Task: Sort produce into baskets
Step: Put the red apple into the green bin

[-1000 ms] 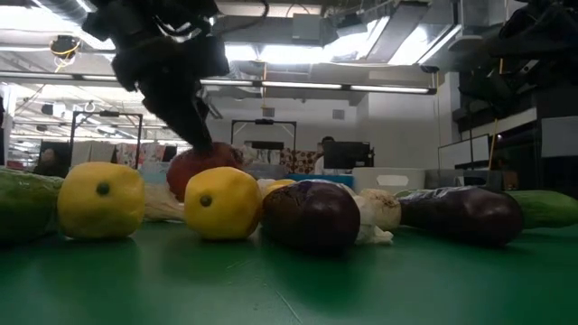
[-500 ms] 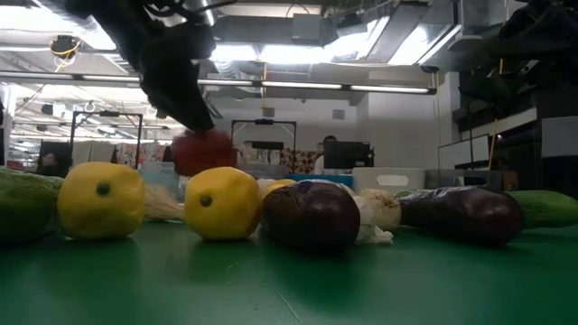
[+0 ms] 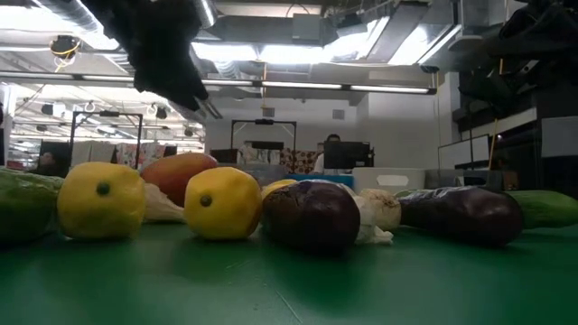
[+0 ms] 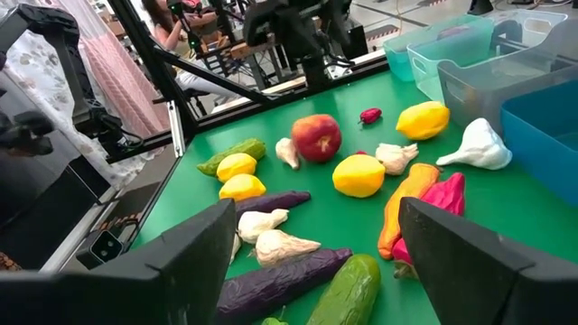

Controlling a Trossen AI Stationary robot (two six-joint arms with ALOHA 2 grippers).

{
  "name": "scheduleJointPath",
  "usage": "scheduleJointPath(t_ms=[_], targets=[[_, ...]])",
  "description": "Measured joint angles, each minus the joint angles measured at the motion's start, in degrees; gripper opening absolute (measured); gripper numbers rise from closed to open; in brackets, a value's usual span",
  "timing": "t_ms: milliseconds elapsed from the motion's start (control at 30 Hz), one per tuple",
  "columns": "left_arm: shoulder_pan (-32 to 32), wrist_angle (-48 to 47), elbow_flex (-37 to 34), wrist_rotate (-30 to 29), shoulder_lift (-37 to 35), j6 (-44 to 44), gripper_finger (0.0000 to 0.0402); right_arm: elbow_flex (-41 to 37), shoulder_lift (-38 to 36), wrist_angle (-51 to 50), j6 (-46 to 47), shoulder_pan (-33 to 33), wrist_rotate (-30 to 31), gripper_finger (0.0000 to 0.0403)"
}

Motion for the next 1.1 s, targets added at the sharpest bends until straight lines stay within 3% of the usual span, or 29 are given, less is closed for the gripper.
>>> scheduleJointPath(t_ms=[133,333,667,833,1100], targets=[[-1.1,2.6,0.0,10.6,3.3,3.8,0.0245,0.0,0.0,-0.1,0.0,0.0,0.0,0.0310],[-0.9,10.2,1.0,27.1,6.8,-0.7,0.0289,0.0,0.0,-0.2,0.0,0.0,0.0,0.0310],[-1.9,10.8,3.0,26.7,7.0,-2.1,0.0295,0.0,0.0,-0.4,0.0,0.0,0.2,0.0310],[-1.9,10.9,3.0,23.6,7.0,-3.9,0.0294,0.0,0.0,-0.4,0.0,0.0,0.2,0.0310],[-2.1,13.2,3.0,24.6,7.0,-4.0,0.0294,0.0,0.0,-0.4,-0.7,0.0,0.2,0.0310]])
